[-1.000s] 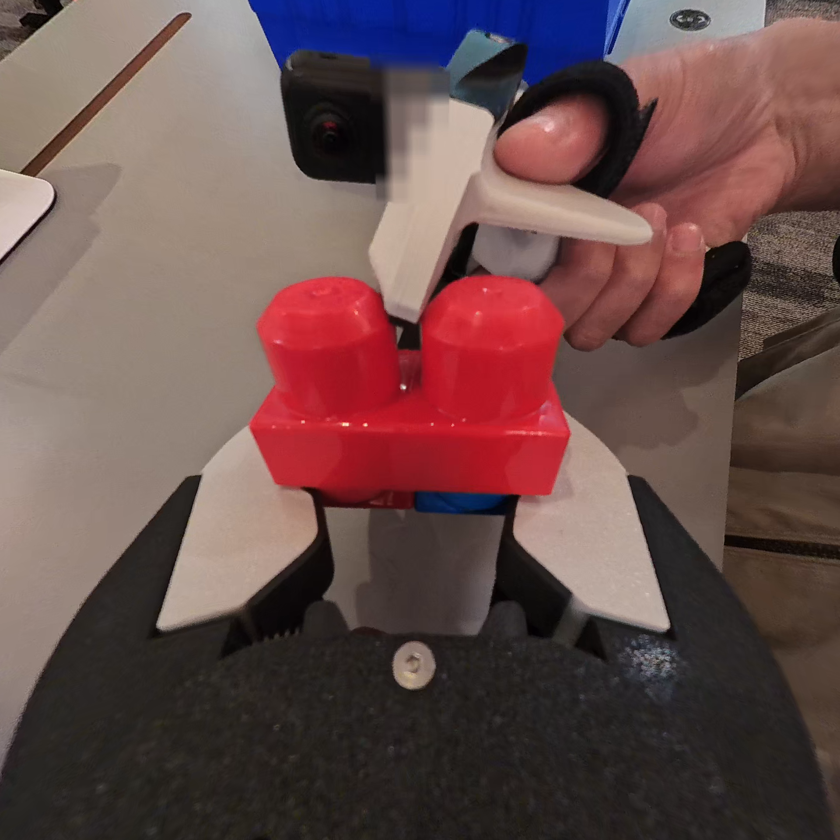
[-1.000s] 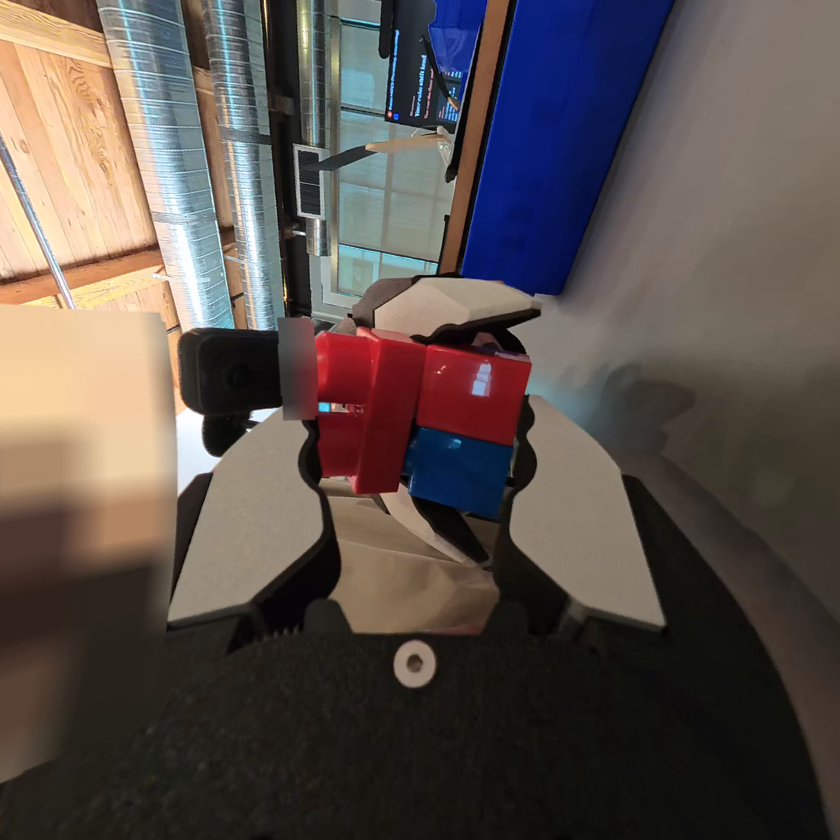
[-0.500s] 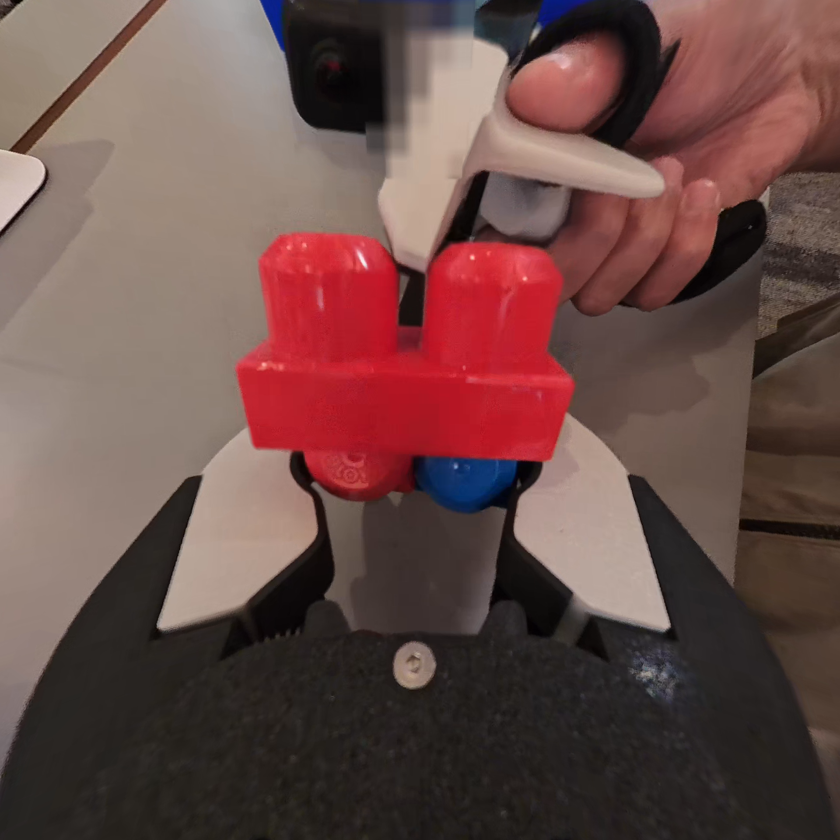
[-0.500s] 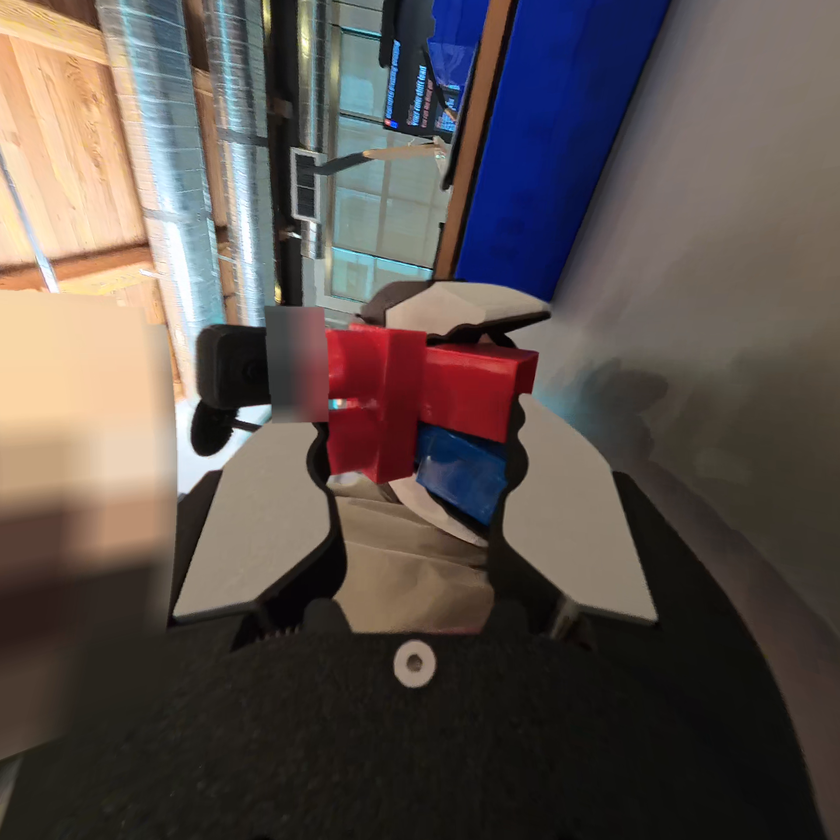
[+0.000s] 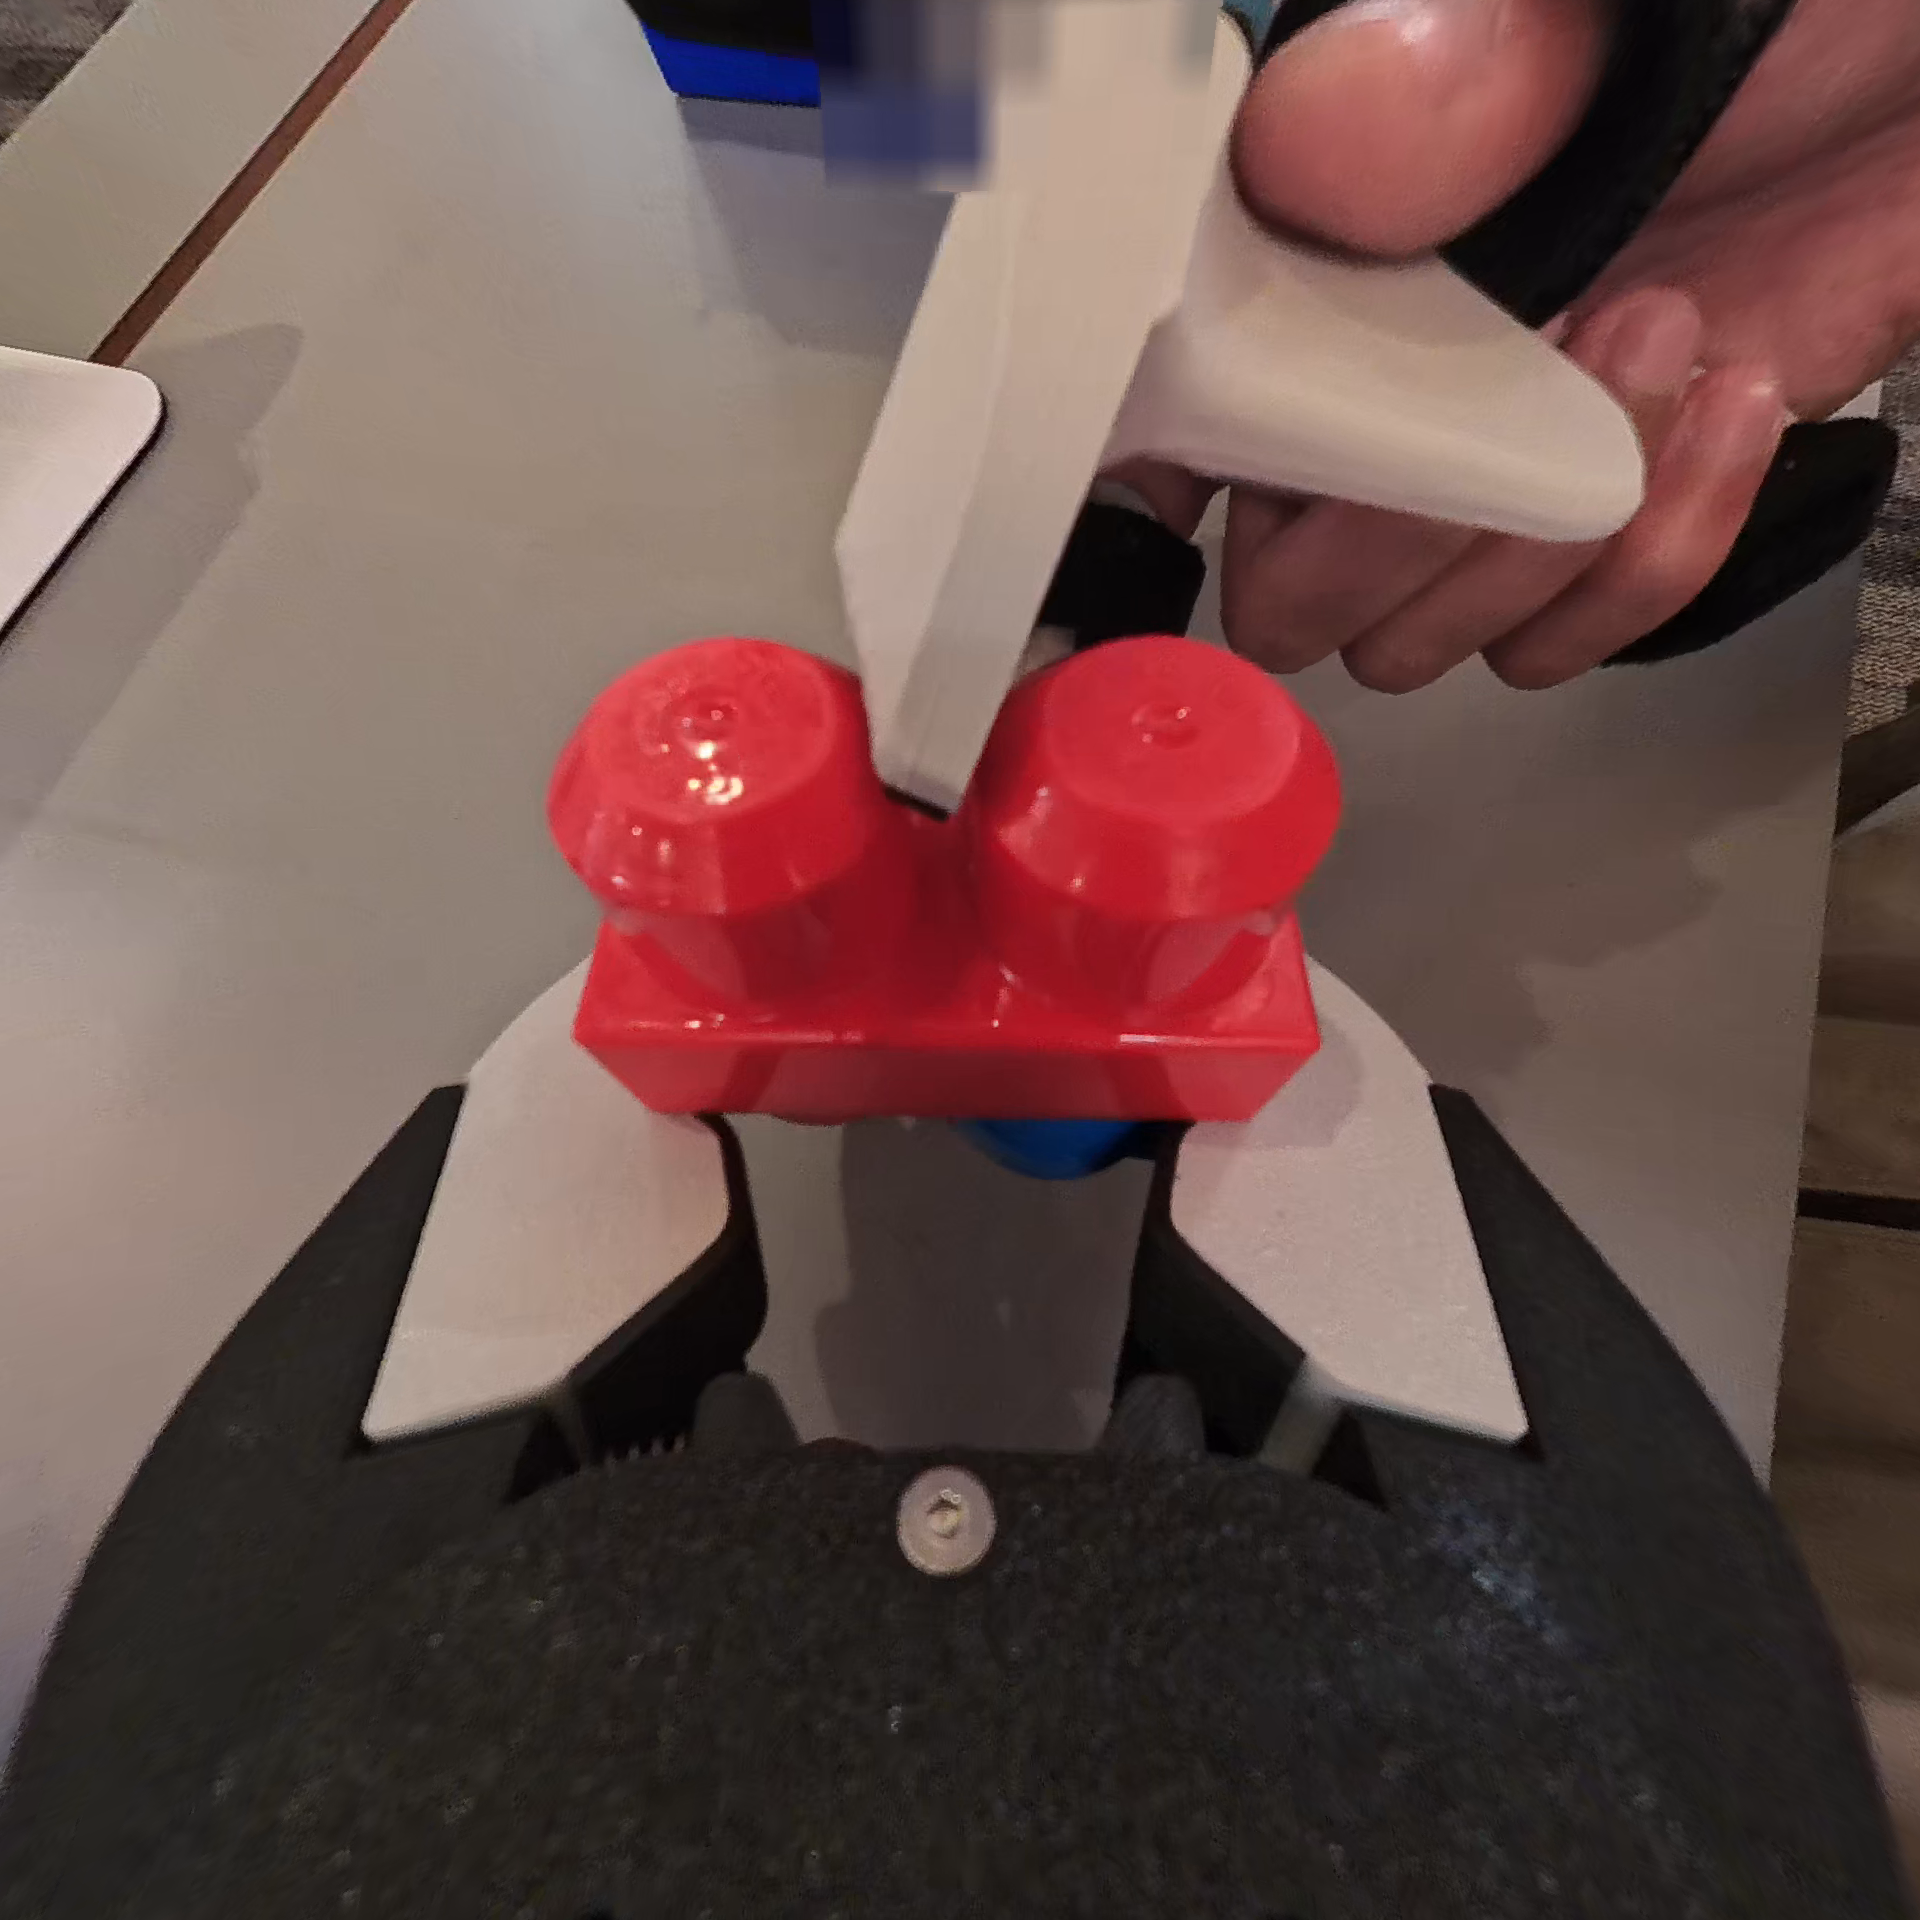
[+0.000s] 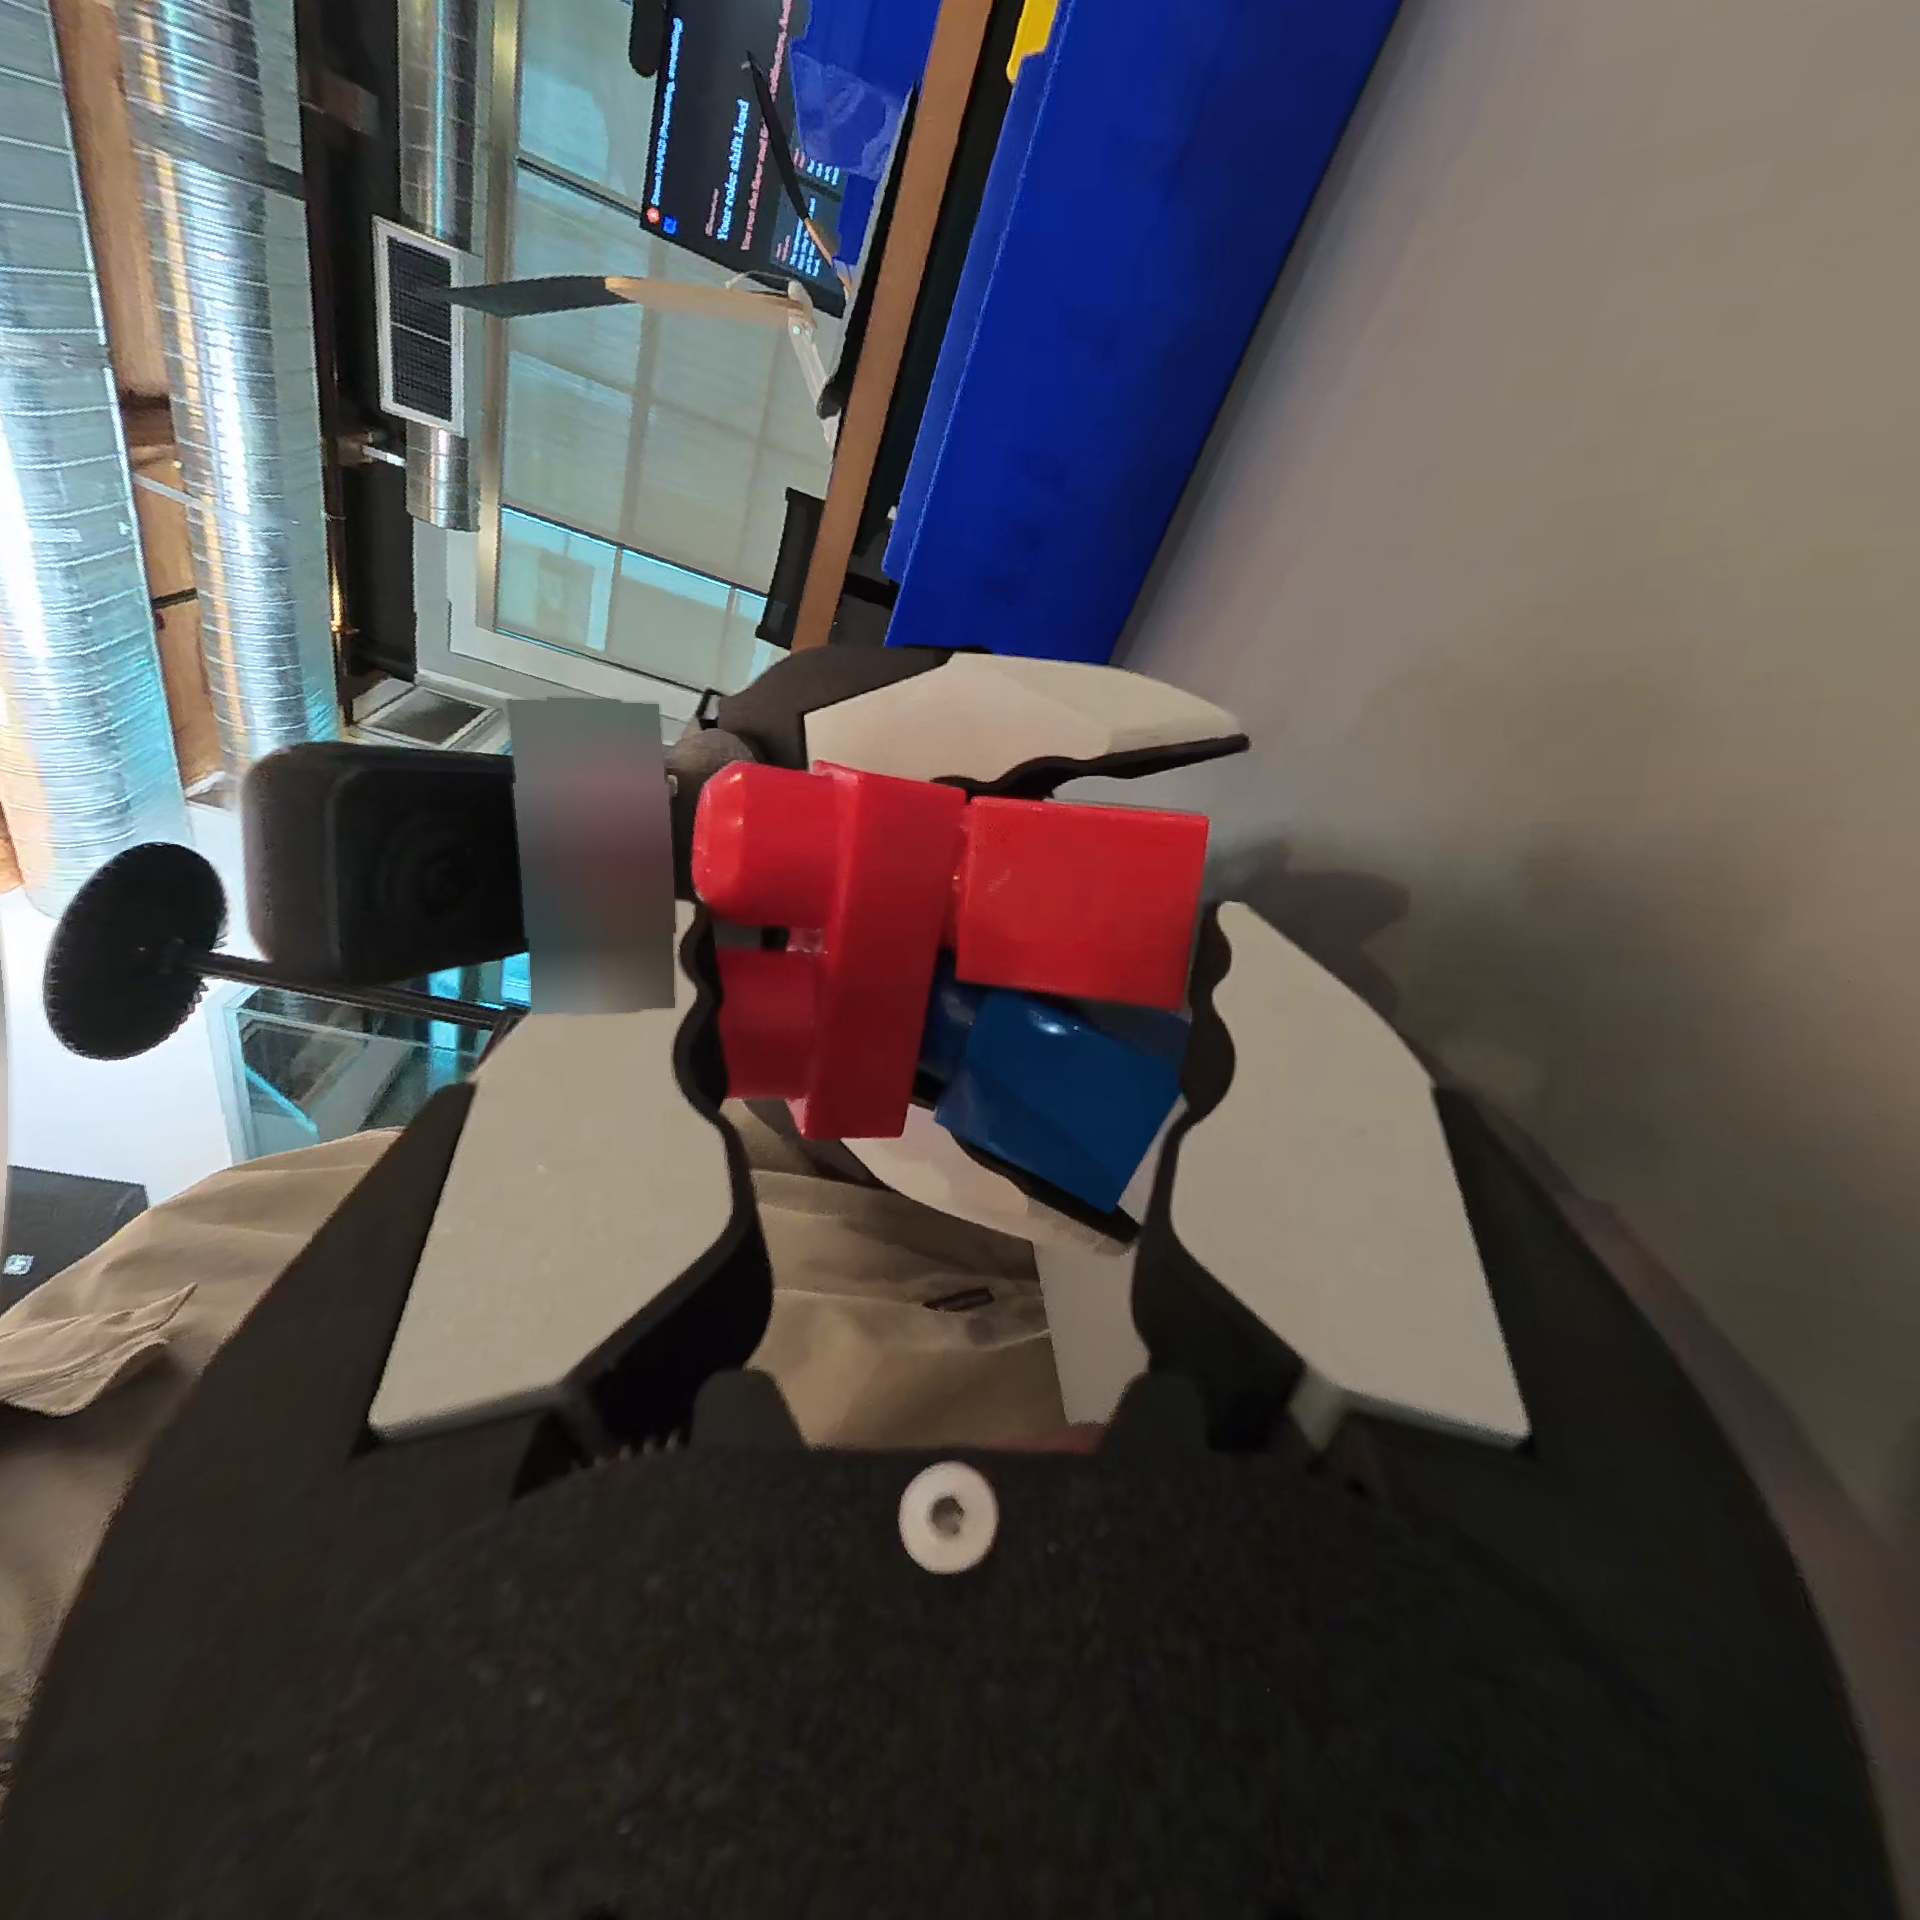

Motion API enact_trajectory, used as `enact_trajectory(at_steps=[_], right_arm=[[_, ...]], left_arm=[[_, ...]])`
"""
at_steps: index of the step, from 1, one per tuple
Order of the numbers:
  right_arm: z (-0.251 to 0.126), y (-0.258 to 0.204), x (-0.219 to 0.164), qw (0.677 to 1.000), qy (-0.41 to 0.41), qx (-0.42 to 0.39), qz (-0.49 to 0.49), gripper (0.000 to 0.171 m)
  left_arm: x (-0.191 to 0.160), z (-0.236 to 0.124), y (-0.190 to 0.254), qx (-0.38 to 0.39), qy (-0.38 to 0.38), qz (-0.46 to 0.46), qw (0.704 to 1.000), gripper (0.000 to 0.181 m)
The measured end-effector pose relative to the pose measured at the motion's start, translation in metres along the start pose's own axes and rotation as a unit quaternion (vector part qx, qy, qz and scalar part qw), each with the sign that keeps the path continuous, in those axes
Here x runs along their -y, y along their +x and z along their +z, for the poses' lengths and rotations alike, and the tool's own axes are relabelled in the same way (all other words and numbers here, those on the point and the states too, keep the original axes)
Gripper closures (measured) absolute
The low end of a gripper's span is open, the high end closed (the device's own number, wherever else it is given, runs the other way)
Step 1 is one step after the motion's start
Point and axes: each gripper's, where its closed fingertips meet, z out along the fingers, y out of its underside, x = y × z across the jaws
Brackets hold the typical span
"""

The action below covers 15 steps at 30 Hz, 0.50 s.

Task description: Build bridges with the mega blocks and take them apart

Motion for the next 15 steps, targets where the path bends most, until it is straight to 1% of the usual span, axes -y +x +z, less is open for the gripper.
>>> enact_trajectory(at_steps=[6, 10, 15], right_arm=[[0.004, 0.001, 0.0, 1.0, -0.005, -0.008, -0.002, 0.081], [0.006, 0.006, 0.002, 1.0, -0.009, -0.027, -0.013, 0.083], [0.004, 0.007, 0.002, 0.999, -0.011, -0.029, -0.022, 0.083]], left_arm=[[-0.004, -0.001, -0.003, 0.01, -0.005, 0.003, 1.0, 0.094], [-0.011, 0.0, -0.007, 0.018, -0.021, 0.008, 1.0, 0.094], [-0.019, -0.003, -0.015, 0.022, -0.024, -0.008, 0.999, 0.094]])
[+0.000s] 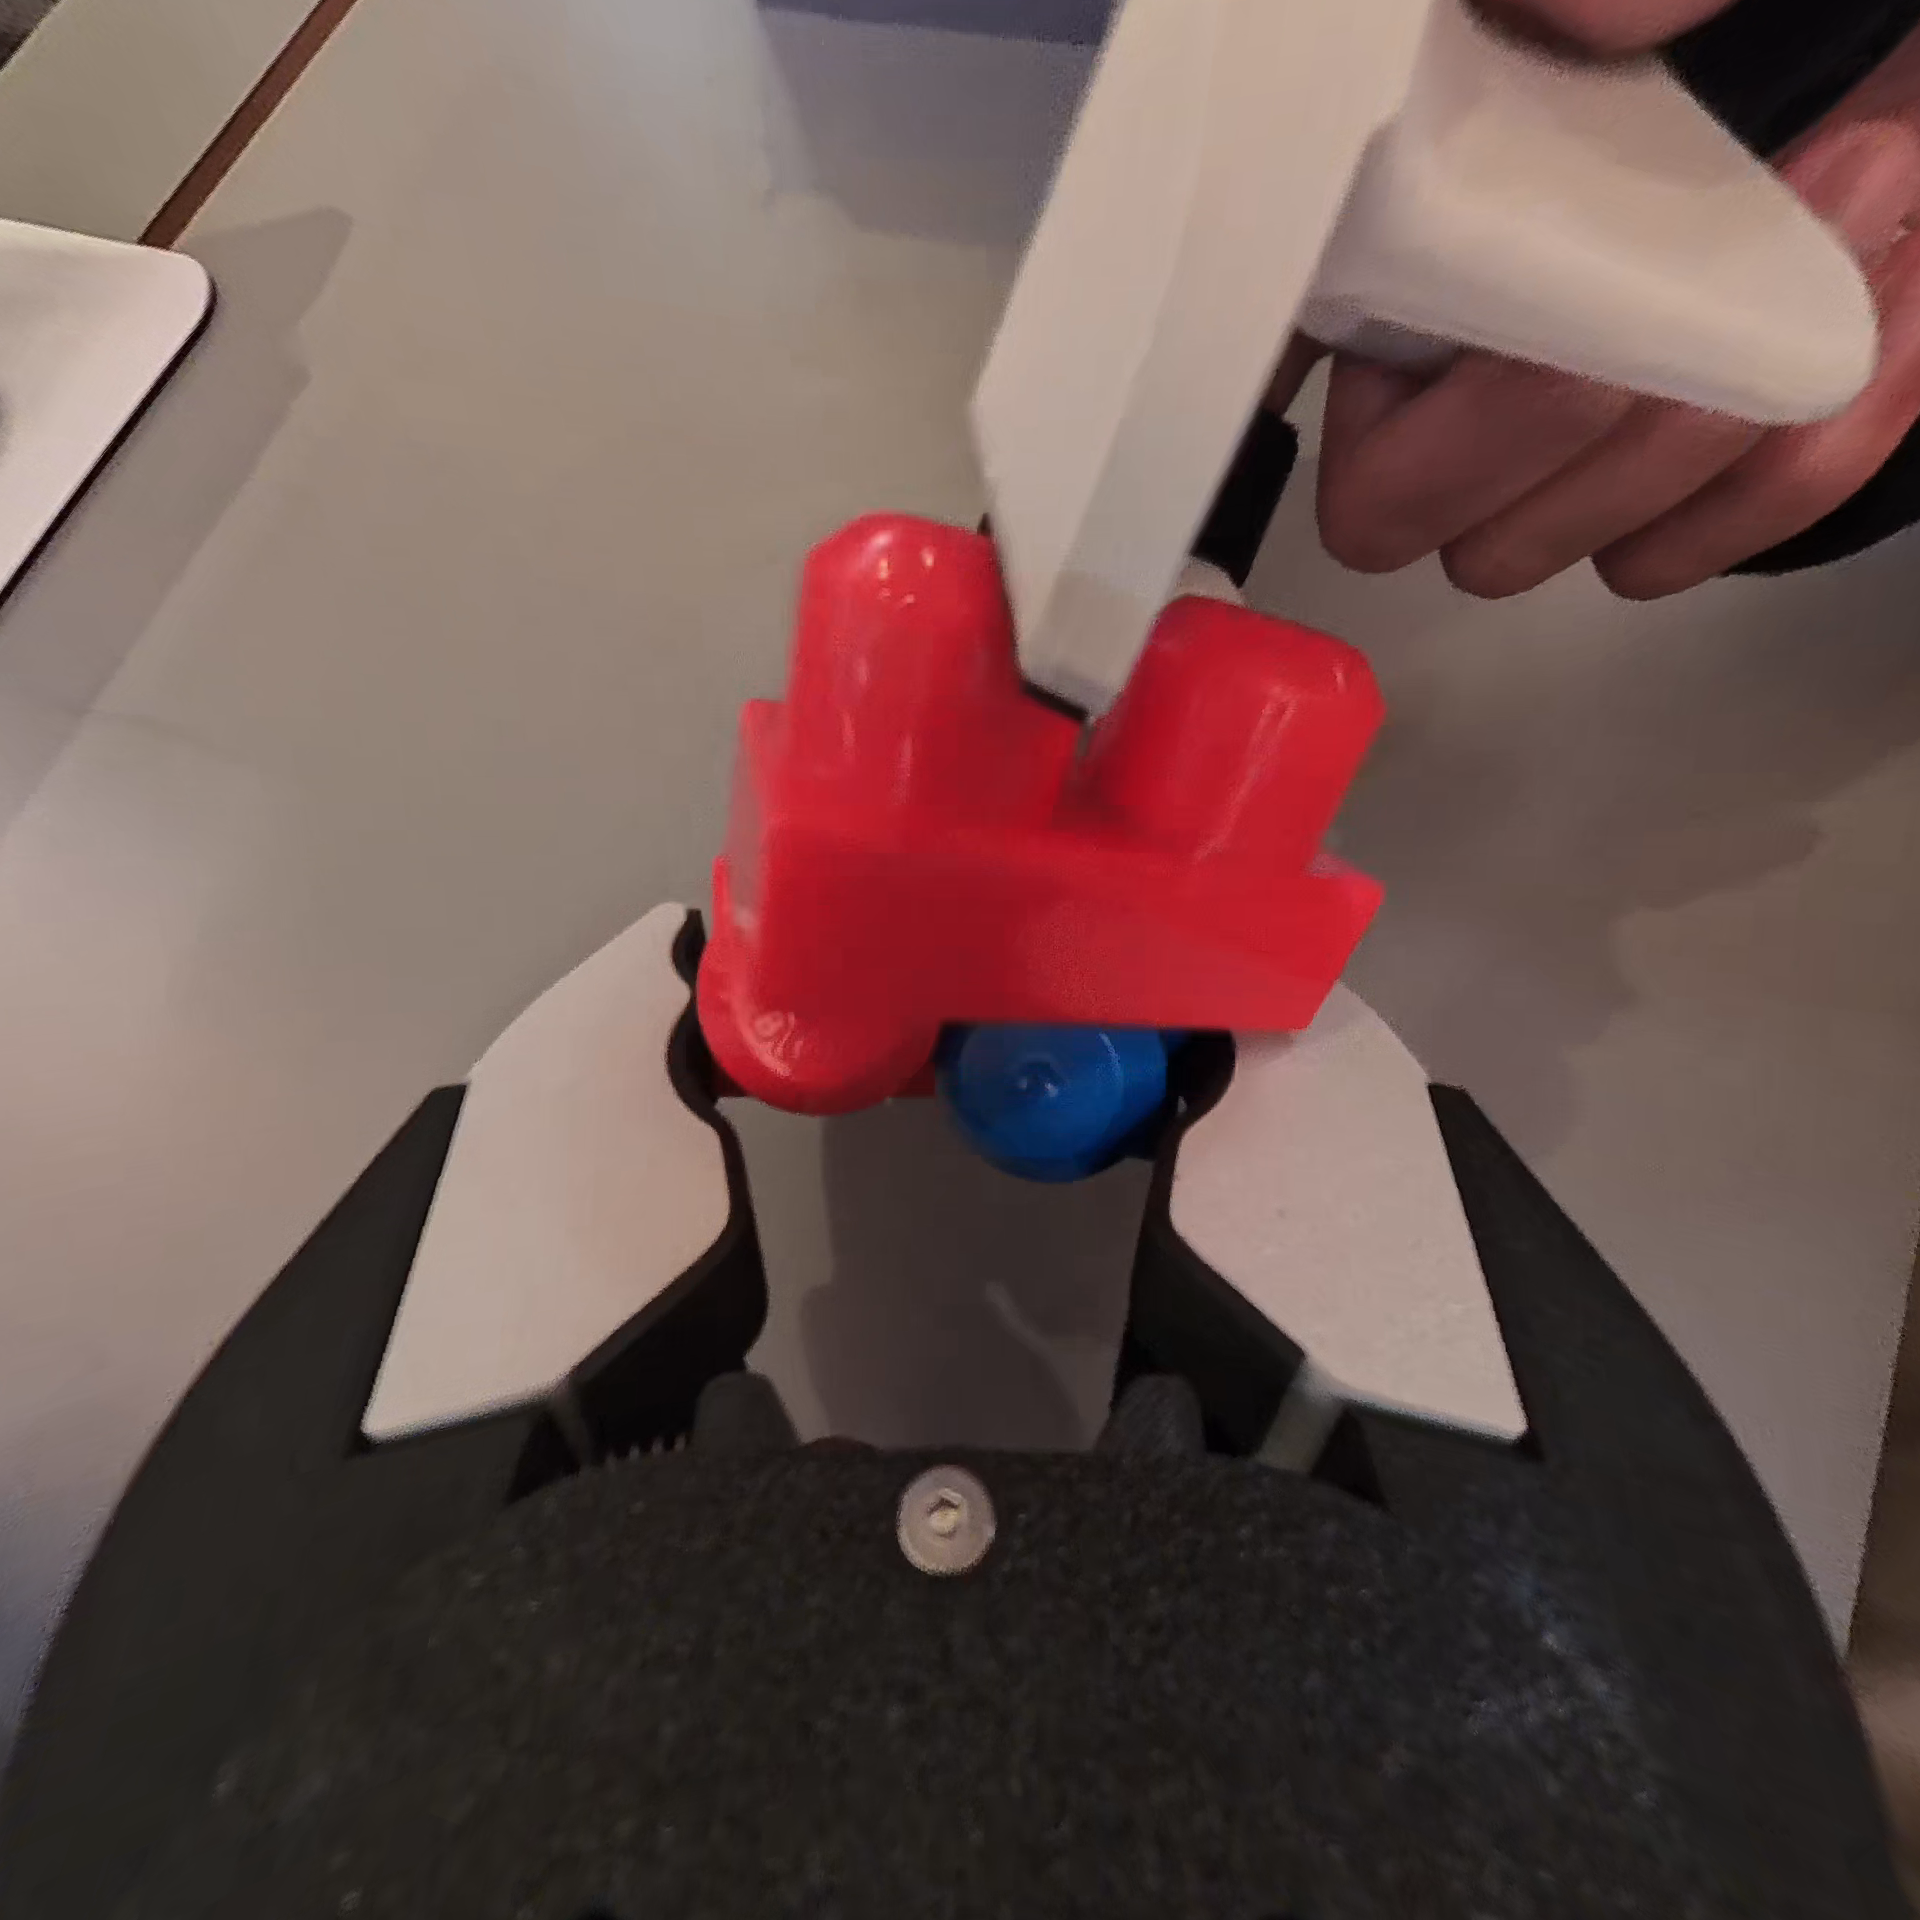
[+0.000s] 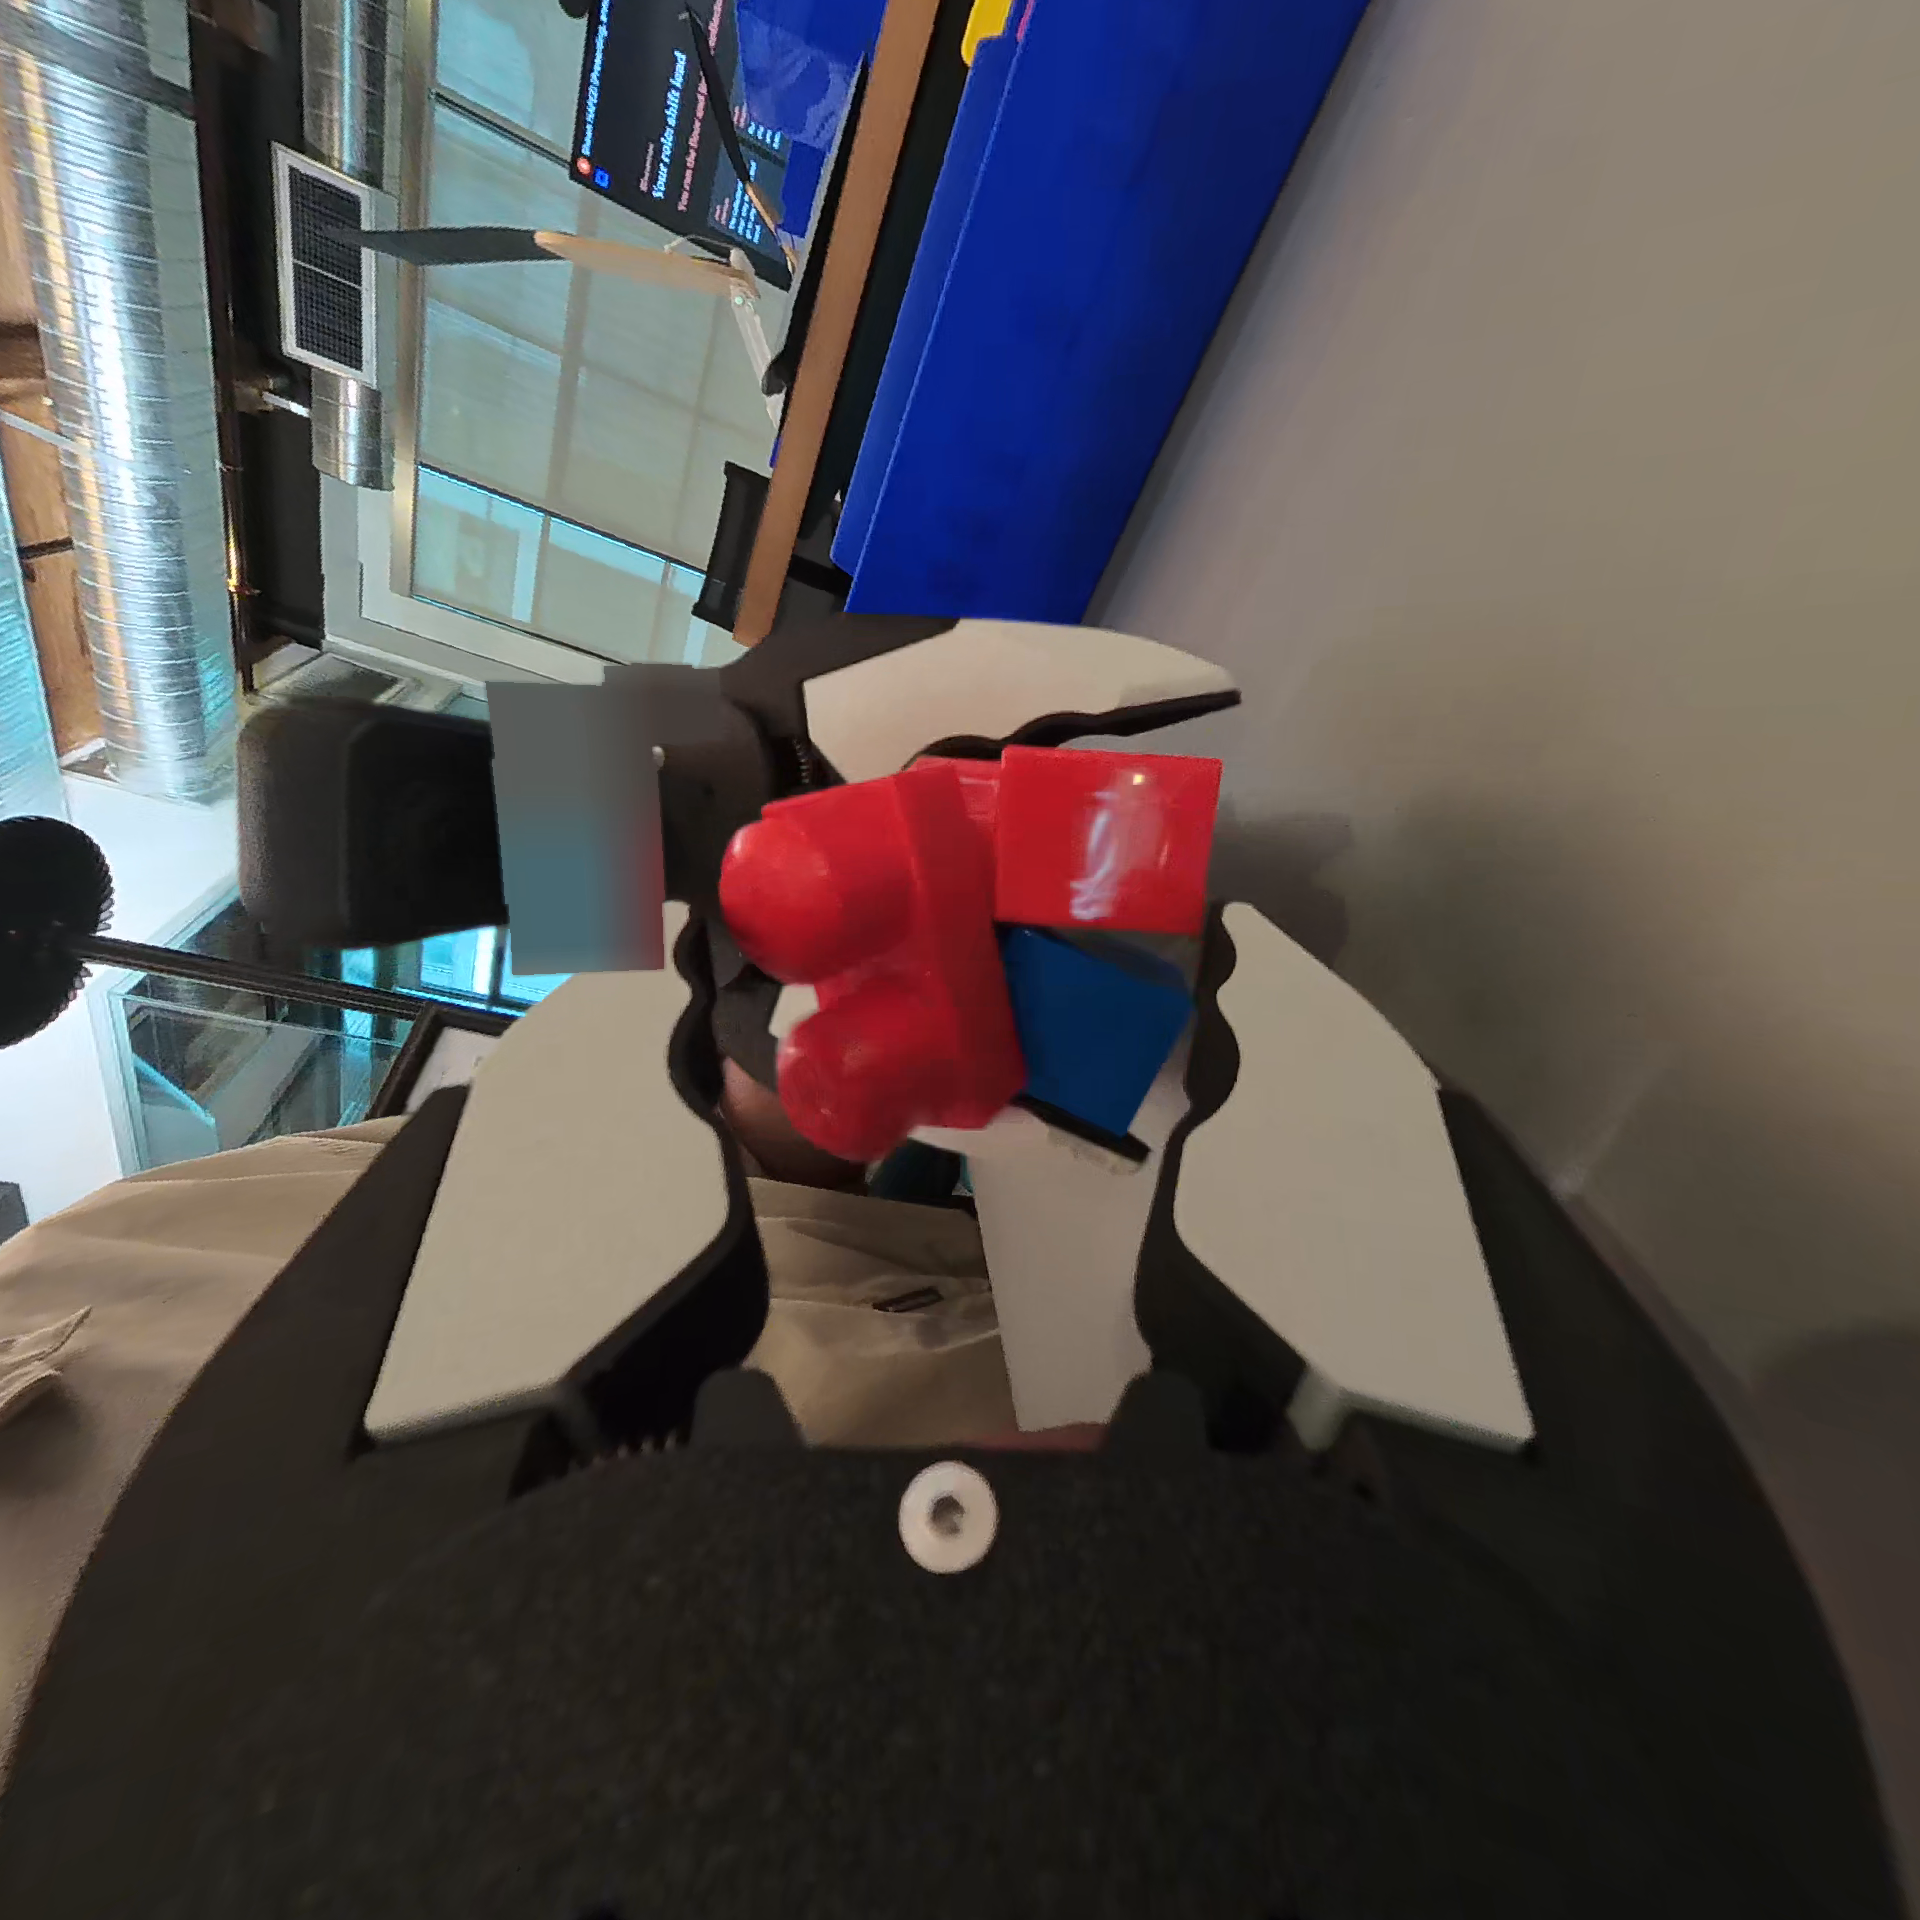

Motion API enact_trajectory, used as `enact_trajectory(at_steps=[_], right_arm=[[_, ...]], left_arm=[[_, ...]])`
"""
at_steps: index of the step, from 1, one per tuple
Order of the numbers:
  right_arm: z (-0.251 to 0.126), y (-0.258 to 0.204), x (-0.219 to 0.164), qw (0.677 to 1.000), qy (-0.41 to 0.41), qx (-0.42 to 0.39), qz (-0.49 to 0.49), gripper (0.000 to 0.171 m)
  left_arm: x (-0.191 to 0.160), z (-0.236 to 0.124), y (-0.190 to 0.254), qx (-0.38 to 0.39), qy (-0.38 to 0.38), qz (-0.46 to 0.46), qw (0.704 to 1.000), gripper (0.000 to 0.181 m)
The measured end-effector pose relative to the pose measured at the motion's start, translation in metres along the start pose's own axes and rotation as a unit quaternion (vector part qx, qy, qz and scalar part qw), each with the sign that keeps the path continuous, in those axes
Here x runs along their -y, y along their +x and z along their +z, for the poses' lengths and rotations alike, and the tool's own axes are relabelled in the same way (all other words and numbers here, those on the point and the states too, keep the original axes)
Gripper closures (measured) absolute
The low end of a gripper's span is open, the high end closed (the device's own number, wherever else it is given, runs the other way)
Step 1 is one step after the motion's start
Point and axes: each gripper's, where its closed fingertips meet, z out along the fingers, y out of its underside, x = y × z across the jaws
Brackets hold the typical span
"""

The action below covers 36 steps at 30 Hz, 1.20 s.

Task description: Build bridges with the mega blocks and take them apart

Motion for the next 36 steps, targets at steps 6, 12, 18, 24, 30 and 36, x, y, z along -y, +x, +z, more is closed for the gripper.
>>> enact_trajectory(at_steps=[6, 12, 18, 24, 30, 36], right_arm=[[-0.003, 0.016, -0.005, 0.999, -0.009, -0.046, -0.028, 0.102], [-0.026, 0.038, 0.004, 0.988, -0.007, -0.129, -0.088, 0.119], [-0.061, 0.013, 0.01, 0.92, -0.014, -0.235, -0.314, 0.11], [-0.127, 0.015, -0.001, 0.778, 0.069, -0.418, -0.464, 0.104], [-0.153, 0.039, -0.015, 0.754, 0.084, -0.467, -0.455, 0.108], [-0.168, 0.035, -0.013, 0.776, 0.126, -0.449, -0.425, 0.11]], left_arm=[[-0.009, 0.004, -0.002, -0.007, -0.011, -0.01, 1.0, 0.094], [-0.024, 0.005, -0.002, -0.019, -0.04, -0.011, 0.999, 0.094], [-0.036, 0.005, 0.002, -0.037, -0.067, -0.009, 0.997, 0.094], [-0.053, -0.008, 0.005, -0.025, -0.071, -0.049, 0.996, 0.093], [-0.056, -0.012, 0.0, -0.015, -0.087, -0.059, 0.994, 0.094], [-0.056, -0.007, 0.001, -0.012, -0.116, -0.049, 0.992, 0.094]])
